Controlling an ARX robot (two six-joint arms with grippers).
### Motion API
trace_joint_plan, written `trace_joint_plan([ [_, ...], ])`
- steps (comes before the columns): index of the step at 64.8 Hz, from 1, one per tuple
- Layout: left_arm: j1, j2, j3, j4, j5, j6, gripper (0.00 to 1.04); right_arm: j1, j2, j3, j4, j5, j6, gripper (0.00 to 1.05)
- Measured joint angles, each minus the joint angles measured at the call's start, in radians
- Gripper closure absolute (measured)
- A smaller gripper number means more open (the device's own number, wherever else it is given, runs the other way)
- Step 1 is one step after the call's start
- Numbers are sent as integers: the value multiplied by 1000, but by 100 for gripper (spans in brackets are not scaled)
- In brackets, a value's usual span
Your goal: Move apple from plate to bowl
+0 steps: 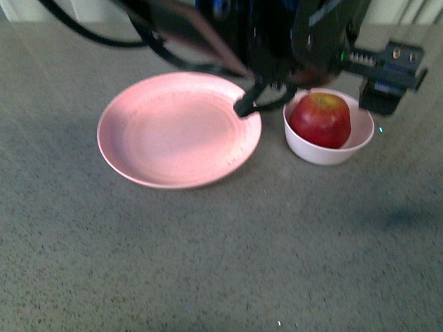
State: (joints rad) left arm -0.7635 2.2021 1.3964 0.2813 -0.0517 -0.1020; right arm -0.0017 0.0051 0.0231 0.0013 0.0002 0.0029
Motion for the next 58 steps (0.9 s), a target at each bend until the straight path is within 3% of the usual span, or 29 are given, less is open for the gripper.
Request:
trace_joint_plan([
  [12,66,-90,-112,38,8,-39,9,0,0,0,0,0,0,9],
  [31,277,-373,-351,113,54,-71,9,0,0,0,0,0,0,9],
  [36,297,-411,-493,404,-204,4,22,0,0,0,0,-4,0,9],
  [40,320,-452,-616,599,-325,42,32,0,0,0,0,-2,0,9],
  [46,372,-545,-767,745,-327,69,49,0,0,0,0,0,0,9],
  [58,464,-714,-978,783,-245,84,81,0,0,0,0,0,0,9],
])
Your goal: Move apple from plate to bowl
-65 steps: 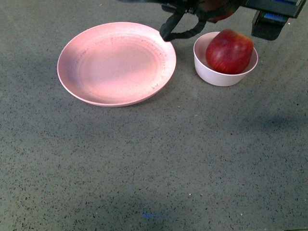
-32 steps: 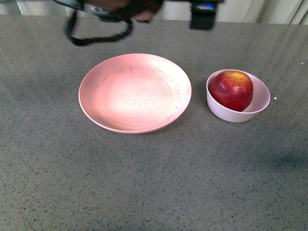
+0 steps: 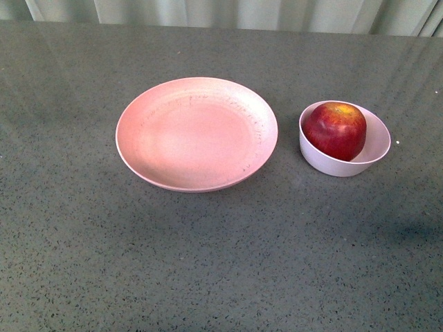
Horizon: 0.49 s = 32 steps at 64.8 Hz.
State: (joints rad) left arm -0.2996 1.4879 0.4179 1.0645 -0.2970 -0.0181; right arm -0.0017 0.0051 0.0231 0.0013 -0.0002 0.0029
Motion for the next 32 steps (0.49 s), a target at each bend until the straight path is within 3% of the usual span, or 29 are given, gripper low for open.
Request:
trace_joint_plan([
  [9,55,-109,-113,-1,64,2,103,0,0,0,0,0,0,9],
  [22,119,-210,-235,31,120,7,103,0,0,0,0,0,0,9],
  [32,161,-329,-306,-32,166,7,103,0,0,0,0,0,0,9],
])
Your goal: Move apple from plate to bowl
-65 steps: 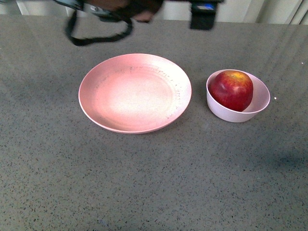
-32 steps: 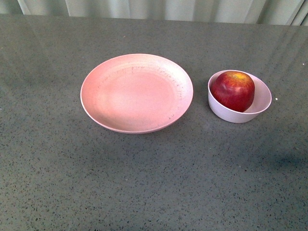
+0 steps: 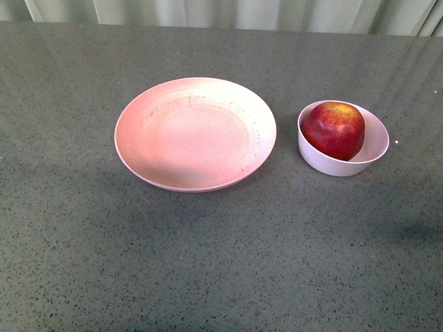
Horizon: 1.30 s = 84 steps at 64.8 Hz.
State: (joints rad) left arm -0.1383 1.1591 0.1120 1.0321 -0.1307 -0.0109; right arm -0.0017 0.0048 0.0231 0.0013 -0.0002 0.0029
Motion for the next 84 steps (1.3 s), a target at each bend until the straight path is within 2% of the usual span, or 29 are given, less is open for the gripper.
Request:
trace_joint_plan([
  [15,46,-201,-60,-143,40,0,103,0,0,0,0,0,0,9],
  [20,107,-279,-73,-204,120,1,103,0,0,0,0,0,0,9],
  [26,133,-352,-84,-265,122,1,103,0,0,0,0,0,0,9],
  [68,135,-819,-97,-691,130,1,103,0,0,0,0,0,0,9],
  [84,135,-908,-97,-780,130,1,103,0,0,0,0,0,0,9],
])
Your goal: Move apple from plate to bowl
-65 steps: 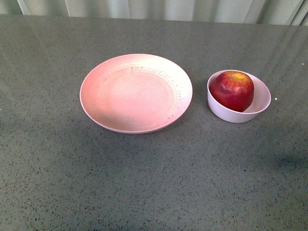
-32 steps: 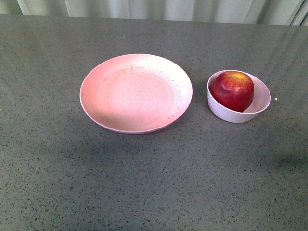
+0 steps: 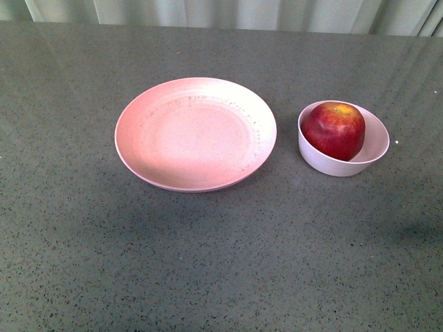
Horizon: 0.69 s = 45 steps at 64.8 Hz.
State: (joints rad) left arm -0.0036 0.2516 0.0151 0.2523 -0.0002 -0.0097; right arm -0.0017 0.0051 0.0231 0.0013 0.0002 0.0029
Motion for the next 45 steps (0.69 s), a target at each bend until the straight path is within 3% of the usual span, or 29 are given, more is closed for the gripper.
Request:
trace_joint_plan([
  [18,0,-72,0,-72,0,0,103,0,0,0,0,0,0,9],
  [26,0,-229,0,-246,0,0,103,0,0,0,0,0,0,9],
  [45,1,-236,0,-253,0,0,102,0,0,0,0,0,0,9],
])
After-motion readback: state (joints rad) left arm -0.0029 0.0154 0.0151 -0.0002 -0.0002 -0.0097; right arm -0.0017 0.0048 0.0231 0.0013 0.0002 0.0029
